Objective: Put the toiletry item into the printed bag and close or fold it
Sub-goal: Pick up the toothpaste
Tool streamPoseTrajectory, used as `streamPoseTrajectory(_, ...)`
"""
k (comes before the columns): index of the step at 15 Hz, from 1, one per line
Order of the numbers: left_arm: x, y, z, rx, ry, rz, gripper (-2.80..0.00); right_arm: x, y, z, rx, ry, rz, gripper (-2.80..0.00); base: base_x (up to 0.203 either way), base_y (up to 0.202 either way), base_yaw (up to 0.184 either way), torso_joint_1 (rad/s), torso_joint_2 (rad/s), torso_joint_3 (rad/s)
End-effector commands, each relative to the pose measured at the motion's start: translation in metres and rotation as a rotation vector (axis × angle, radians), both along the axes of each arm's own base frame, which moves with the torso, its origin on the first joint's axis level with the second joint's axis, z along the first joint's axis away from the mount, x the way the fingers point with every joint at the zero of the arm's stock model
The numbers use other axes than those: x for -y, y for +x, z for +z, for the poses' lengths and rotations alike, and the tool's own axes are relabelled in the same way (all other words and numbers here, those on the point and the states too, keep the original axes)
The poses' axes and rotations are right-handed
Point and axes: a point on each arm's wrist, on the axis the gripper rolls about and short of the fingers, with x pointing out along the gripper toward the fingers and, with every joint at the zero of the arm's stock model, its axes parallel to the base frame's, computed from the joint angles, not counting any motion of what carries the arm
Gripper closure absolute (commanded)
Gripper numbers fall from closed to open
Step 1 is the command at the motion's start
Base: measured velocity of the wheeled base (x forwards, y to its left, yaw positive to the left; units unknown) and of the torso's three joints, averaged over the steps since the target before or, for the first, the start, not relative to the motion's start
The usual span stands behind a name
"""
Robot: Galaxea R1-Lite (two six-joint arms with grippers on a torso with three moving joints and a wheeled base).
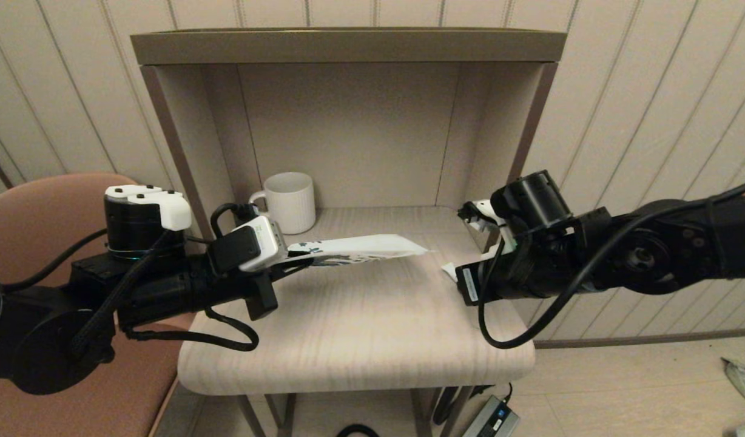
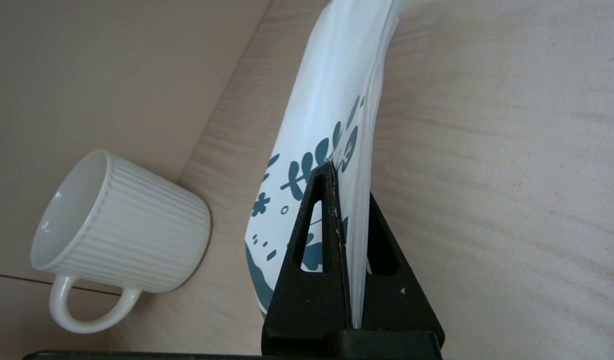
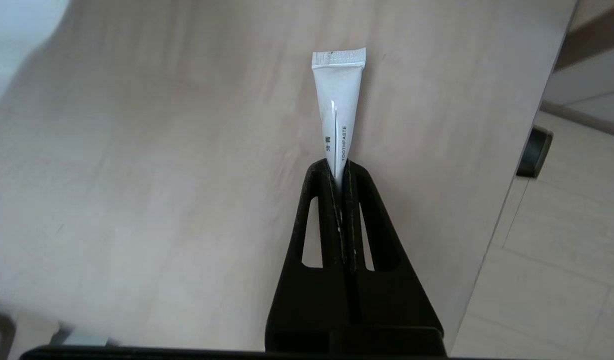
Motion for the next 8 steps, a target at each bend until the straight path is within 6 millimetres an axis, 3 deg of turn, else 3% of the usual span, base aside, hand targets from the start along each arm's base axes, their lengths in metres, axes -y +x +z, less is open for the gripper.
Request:
streamPoseTrajectory(1, 0.0, 0.0, -0.002, -0.002, 0.004, -0.004, 0.0, 0.004, -0.009, 0.017, 0.051, 0.025, 0.0, 0.0, 0.0, 0.0, 0.0, 0.0, 0.0, 0.0)
streamPoseTrajectory(5, 0.002, 0.002, -0.009, -0.022, 0.015, -0.008, 0.0, 0.0, -0.039, 0.06, 0.142, 0.139, 0.09, 0.0, 0.0, 0.0, 0.0, 0.0, 0.0, 0.0)
streamPoseTrajectory(8, 0.014, -0.001, -0.014, -0.032, 0.021, -0.068, 0.0, -0.015, -0.06, 0.092, 0.057, 0.235, 0.186, 0.0, 0.0, 0.0, 0.0, 0.0, 0.0, 0.0)
